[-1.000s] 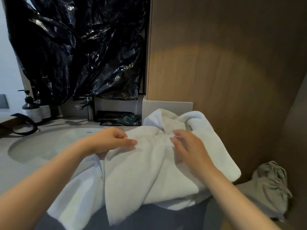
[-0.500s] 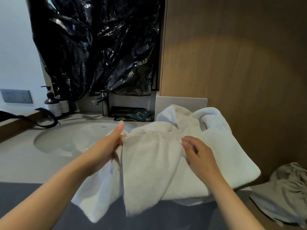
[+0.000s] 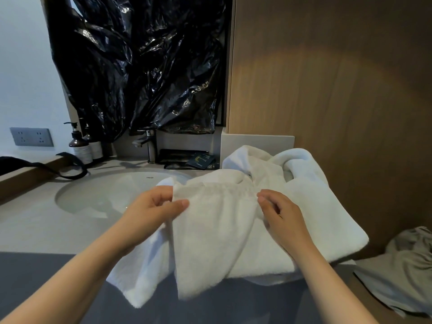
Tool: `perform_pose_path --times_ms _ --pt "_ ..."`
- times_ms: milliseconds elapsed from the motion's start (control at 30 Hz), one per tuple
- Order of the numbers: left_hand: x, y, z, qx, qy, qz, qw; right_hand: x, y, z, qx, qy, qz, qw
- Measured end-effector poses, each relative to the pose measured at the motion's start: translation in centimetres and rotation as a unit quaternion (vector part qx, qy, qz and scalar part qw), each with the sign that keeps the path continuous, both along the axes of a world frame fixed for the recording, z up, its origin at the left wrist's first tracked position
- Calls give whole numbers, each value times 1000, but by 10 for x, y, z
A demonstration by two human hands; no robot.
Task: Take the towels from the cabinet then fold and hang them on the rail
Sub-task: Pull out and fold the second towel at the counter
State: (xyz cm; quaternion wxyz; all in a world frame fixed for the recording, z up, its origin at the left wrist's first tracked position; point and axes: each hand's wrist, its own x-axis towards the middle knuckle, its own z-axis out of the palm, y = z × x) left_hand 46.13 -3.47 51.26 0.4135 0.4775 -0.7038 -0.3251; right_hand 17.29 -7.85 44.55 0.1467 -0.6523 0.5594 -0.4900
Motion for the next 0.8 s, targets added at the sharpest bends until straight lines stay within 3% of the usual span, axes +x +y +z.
perform_pose_path --times_ms 100,167,300,533,800 --pt "-5 -3 7 -118 19 137 983 -1 1 0 -13 -3 3 1000" --pt "-5 -5 11 -133 -23 173 976 -1 1 0 -20 -5 2 1000" --pt "0 6 4 -9 -108 152 982 -1 2 2 -18 -16 11 1000" --pt "2 62 -36 111 30 18 993 0 3 5 0 0 19 1000" --pt "-11 92 -63 44 74 33 996 -1 2 5 5 5 31 1000"
